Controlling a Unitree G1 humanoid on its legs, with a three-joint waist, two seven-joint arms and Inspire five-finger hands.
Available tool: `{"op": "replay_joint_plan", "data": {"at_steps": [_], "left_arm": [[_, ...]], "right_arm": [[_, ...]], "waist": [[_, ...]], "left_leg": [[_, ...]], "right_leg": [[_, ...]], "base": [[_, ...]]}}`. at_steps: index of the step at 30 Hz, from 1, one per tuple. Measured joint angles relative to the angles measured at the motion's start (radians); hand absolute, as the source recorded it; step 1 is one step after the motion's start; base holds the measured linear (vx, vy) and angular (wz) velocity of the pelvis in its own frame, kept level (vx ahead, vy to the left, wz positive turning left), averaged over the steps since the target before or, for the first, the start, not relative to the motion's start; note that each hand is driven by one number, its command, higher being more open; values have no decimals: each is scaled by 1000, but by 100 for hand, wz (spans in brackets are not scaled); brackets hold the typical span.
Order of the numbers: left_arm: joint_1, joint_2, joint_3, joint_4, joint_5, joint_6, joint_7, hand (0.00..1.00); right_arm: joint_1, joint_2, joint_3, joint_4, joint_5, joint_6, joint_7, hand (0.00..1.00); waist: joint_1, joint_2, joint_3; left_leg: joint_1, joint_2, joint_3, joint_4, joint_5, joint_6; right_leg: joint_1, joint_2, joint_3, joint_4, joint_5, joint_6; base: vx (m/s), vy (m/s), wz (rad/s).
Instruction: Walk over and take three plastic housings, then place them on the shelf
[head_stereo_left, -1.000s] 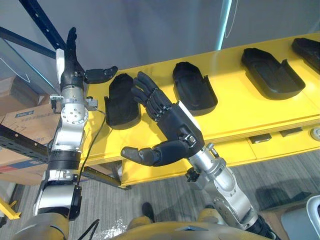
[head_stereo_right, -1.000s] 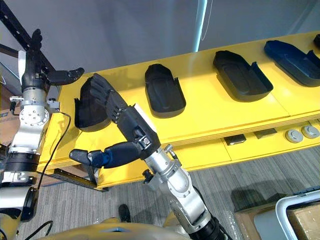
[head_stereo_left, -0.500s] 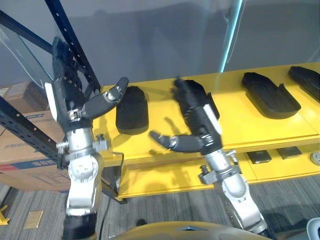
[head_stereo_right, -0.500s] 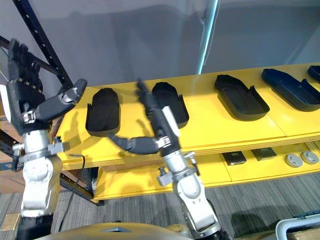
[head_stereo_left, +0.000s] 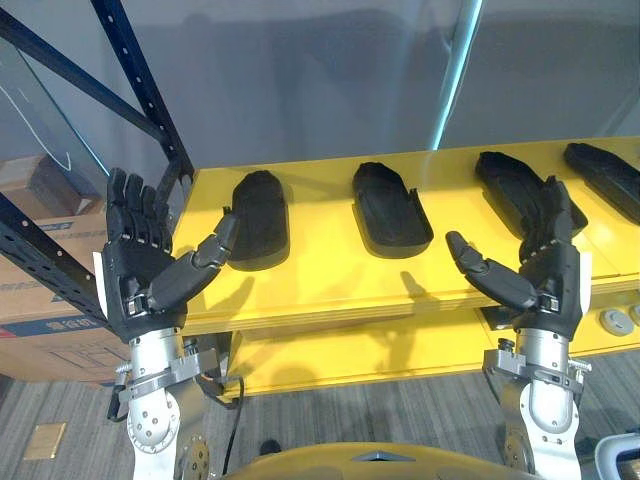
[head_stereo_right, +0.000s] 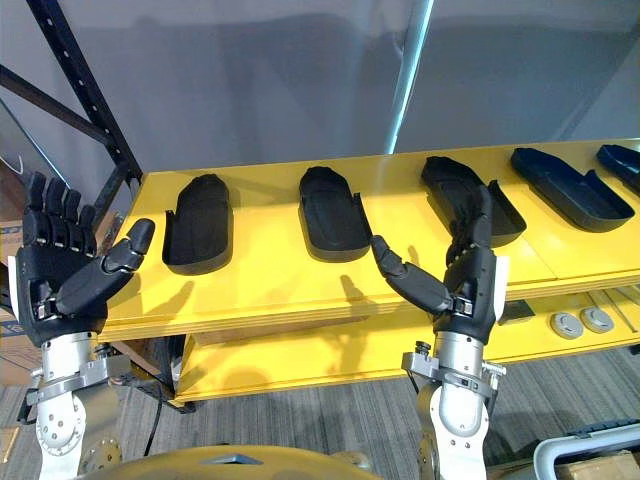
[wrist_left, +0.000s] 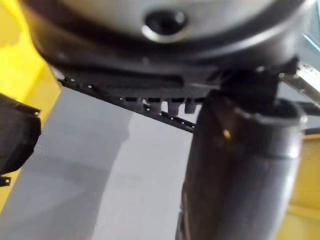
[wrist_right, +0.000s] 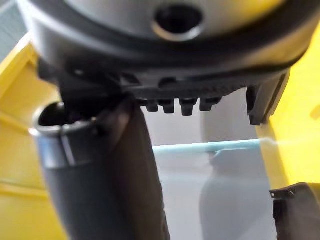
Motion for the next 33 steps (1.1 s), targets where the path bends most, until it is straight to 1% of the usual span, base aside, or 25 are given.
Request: {"op": "replay_joint_plan", "data": {"at_steps": [1, 3, 5, 8, 11, 14, 18, 21, 23, 25, 26, 27, 29, 30, 31, 32, 33], "left_arm": [[5, -1, -1, 0, -33, 0, -23, 100], [5, -1, -2, 0, -45, 2, -40, 100], [3, 0, -10, 0, -46, 3, -82, 100], [-6, 3, -27, 0, -64, 4, -103, 100], [-11, 4, -29, 1, -89, 4, -98, 100], [-11, 3, -27, 6, -78, 5, -88, 100], [-8, 2, -14, 9, -69, 6, -87, 100], [-8, 2, 0, 9, -10, 1, -73, 100], [-8, 2, 17, 8, 42, -24, -53, 100], [-8, 4, 41, 2, 44, -47, -61, 100], [-8, 4, 46, -4, 42, -47, -69, 100], [-8, 4, 52, -8, 39, -47, -83, 100], [-8, 6, 59, -16, -33, -45, -201, 100], [-8, 7, 57, -17, -58, -39, -239, 100], [-8, 10, 53, -25, -121, -11, -342, 100], [-8, 29, 27, -36, -166, 20, -430, 100], [-9, 45, 11, -42, -190, 38, -473, 100]], "right_arm": [[1, 11, 4, -17, 11, -5, 9, 100], [0, 15, 12, -30, 16, -13, 18, 100], [-3, 14, 33, -37, 15, -22, 24, 100], [-4, 14, 51, -37, 12, -21, 17, 100], [-5, 14, 62, -36, 0, -21, 8, 100], [-5, 14, 62, -36, -11, -21, -21, 100], [-2, 17, 50, -35, -10, -21, -40, 100], [-2, 25, 34, -35, -11, -22, -54, 100], [-2, 28, 18, -35, -10, -23, -69, 100], [-2, 31, 4, -35, -10, -25, -79, 100], [-2, 32, -1, -35, -11, -25, -84, 100], [-2, 32, -3, -35, -11, -25, -90, 100], [-3, 32, -9, -36, -12, -25, -103, 100], [-4, 31, -9, -36, -12, -25, -107, 100], [-6, 31, -12, -36, -14, -24, -128, 100], [-7, 31, -22, -35, -16, -22, -149, 100], [-10, 31, -31, -35, -20, -21, -162, 100]], "waist": [[1, -3, 0], [3, -4, -1], [10, -4, -1], [21, -4, -1], [24, -5, -1], [26, -7, -1], [25, -15, -6], [25, -22, -11], [26, -25, -12], [26, -23, -14], [27, -21, -15], [27, -20, -15], [29, -16, -18], [29, -15, -19], [31, -13, -19], [34, -13, -19], [35, -13, -19]], "left_leg": [[0, 2, 2, 0, -2, -2], [0, 4, 2, 0, -2, -3], [0, 6, 4, 0, -5, -2], [-1, 6, 5, 0, -4, -2], [-1, 6, 8, 0, -3, -3], [-1, 7, 9, 0, -4, -4], [0, 8, 13, 0, -4, -5], [0, 8, 15, 0, -5, -5], [3, 8, 17, 0, -7, -4], [4, 9, 18, 0, -12, -7], [4, 9, 18, 0, -16, -6], [4, 9, 18, 0, -16, -6], [4, 9, 19, 0, -16, -6], [3, 9, 20, 0, -16, -6], [2, 9, 21, 0, -16, -6], [1, 10, 23, 0, -16, -6], [1, 10, 24, 0, -16, -6]], "right_leg": [[-1, 1, 0, 0, 0, -1], [-1, 3, 0, 0, -1, -2], [-4, 5, 1, 0, -5, -7], [-5, 5, 1, -1, -5, -7], [-6, 5, 1, -1, -1, -2], [-7, 5, 1, -1, -1, -2], [-3, 5, 3, -1, -1, -1], [-3, 5, 4, 0, 0, 0], [-1, 4, 5, 0, 1, 1], [-1, 5, 6, 1, 1, 1], [-2, 5, 6, 0, 0, 1], [-4, 5, 6, 0, 0, 0], [-6, 5, 5, -1, -5, -7], [-6, 5, 5, -1, -5, -7], [-8, 5, 4, -2, -5, -7], [-9, 5, 4, -2, -5, -7], [-11, 4, 4, -1, -5, -6]], "base": [[0, 0, 0], [0, 0, 0], [0, 0, 0], [0, 0, 0], [0, 0, 0], [0, 0, 0], [0, 0, 0], [0, 0, 0], [0, 0, 0], [0, 0, 0], [0, 0, 0], [0, 0, 0], [0, 0, 0], [0, 0, 0], [0, 0, 0], [0, 0, 0], [16, 1, -3]]}}
